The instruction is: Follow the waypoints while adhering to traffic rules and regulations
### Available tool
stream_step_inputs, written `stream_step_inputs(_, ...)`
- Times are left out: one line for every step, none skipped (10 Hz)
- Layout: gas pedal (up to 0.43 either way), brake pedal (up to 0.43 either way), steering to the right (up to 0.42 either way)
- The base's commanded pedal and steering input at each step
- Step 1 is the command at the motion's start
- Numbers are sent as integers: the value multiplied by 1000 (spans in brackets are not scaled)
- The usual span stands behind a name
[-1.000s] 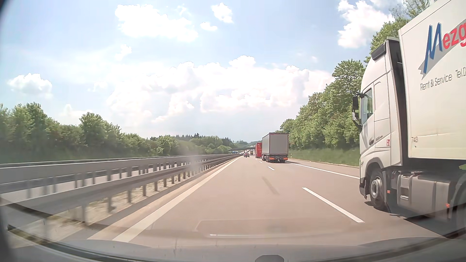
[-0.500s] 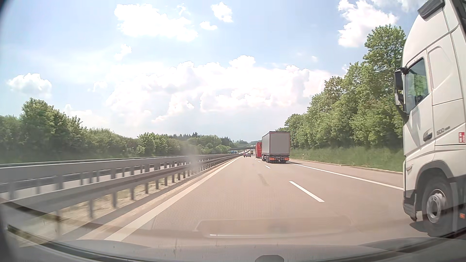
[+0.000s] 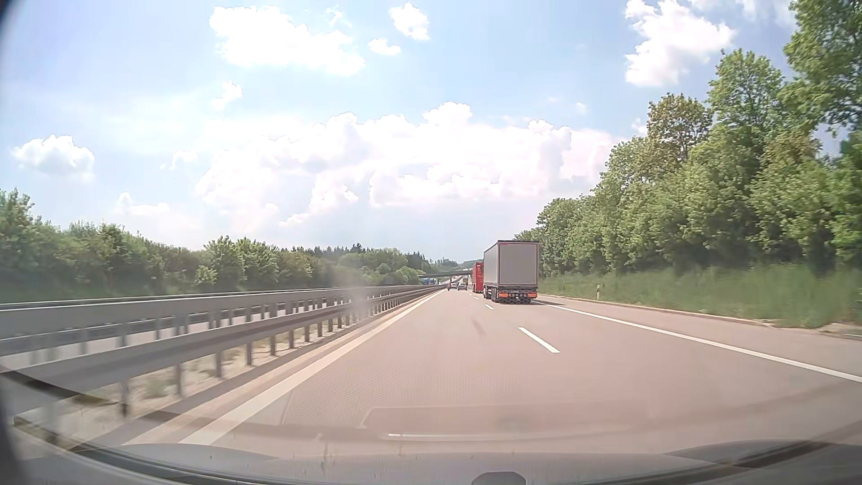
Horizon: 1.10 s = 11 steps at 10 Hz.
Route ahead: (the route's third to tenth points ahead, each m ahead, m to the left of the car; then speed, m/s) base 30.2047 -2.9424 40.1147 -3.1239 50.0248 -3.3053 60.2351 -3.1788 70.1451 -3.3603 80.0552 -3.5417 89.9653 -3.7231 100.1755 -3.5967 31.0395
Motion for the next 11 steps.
stream_step_inputs(280,0,-3)
stream_step_inputs(268,0,-3)
stream_step_inputs(248,0,-2)
stream_step_inputs(228,0,-3)
stream_step_inputs(228,0,-3)
stream_step_inputs(220,0,-3)
stream_step_inputs(220,0,-3)
stream_step_inputs(220,0,-3)
stream_step_inputs(220,0,-3)
stream_step_inputs(220,0,-3)
stream_step_inputs(220,0,-3)
